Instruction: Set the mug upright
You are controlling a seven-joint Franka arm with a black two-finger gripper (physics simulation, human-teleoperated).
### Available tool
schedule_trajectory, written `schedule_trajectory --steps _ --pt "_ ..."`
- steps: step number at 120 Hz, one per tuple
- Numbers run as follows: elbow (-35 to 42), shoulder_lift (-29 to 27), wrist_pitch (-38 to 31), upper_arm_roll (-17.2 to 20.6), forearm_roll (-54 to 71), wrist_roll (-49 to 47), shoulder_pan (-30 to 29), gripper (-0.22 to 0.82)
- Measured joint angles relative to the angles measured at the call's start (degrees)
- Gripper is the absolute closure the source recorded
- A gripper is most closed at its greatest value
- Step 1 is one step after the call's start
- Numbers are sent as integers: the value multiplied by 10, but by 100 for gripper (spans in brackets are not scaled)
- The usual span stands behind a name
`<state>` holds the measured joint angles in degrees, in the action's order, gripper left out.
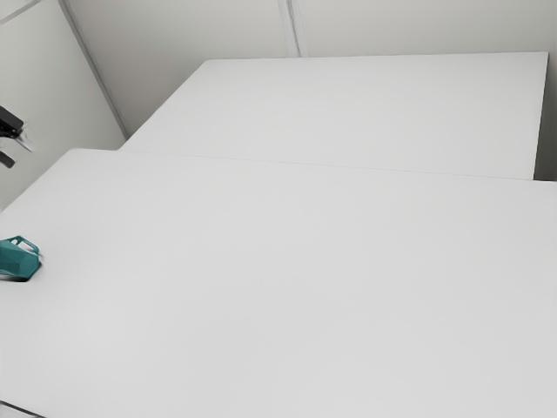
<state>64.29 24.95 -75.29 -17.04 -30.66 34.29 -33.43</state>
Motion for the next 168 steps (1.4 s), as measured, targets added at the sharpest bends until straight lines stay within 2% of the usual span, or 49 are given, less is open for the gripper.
schedule_trajectory --steps 11,32,38,51,72,81,96,114,168 --pt "-22 24 18 35 -13 36 -73 0" --pt "-45 70 43 43 -23 97 -130 0" --pt "-72 96 52 55 -24 112 -155 0" --pt "-130 150 65 114 -25 141 -221 0" --pt "-189 212 76 129 -26 178 -274 0" --pt "-238 255 79 154 -27 191 -302 0" --pt "-326 326 76 168 -40 209 -314 0" --pt "-349 369 59 169 -68 227 -317 0" --pt "-344 404 37 165 -88 269 -333 0"
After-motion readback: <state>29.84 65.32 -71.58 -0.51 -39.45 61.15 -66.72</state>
